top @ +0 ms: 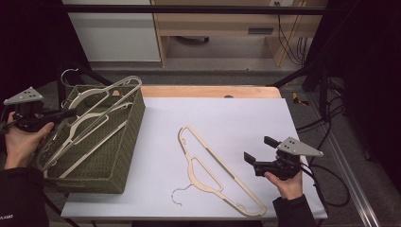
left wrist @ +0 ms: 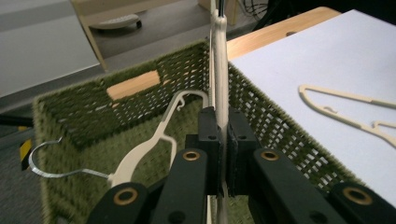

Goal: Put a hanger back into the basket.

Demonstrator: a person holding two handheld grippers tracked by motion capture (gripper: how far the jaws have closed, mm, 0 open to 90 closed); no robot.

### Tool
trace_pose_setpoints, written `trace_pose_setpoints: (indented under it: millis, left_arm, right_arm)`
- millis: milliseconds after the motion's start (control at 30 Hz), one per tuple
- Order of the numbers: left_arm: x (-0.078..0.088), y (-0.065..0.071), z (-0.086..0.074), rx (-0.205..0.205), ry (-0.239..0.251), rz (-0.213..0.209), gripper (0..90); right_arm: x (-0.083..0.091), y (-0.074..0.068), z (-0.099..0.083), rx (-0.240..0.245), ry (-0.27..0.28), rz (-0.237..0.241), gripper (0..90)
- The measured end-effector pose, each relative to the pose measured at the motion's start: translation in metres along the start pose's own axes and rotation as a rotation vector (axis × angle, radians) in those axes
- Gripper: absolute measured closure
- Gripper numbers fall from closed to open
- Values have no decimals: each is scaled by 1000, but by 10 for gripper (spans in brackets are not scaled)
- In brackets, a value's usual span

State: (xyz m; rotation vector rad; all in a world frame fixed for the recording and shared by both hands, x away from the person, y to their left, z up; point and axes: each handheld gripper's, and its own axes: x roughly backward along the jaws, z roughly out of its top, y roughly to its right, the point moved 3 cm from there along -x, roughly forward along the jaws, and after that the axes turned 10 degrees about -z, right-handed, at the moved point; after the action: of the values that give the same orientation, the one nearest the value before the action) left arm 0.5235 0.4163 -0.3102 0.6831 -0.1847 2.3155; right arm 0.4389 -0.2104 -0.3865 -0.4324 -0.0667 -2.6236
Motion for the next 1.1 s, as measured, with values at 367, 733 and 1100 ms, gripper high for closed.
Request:
trace_pose_setpoints:
  millis: [367,733,1100]
  left_arm:
    - [-8,-3,-16,43,-52,5,866]
    - [-37,-9,-43,120,-135,-7,865]
    - [-42,-18,-63,216,-122,51,846]
  right_arm:
    - [-1,-1,-1,2,-3,2,71]
    - [0,0,0,1,-7,4,71]
    - [-1,-1,-1,3,-7,12,72]
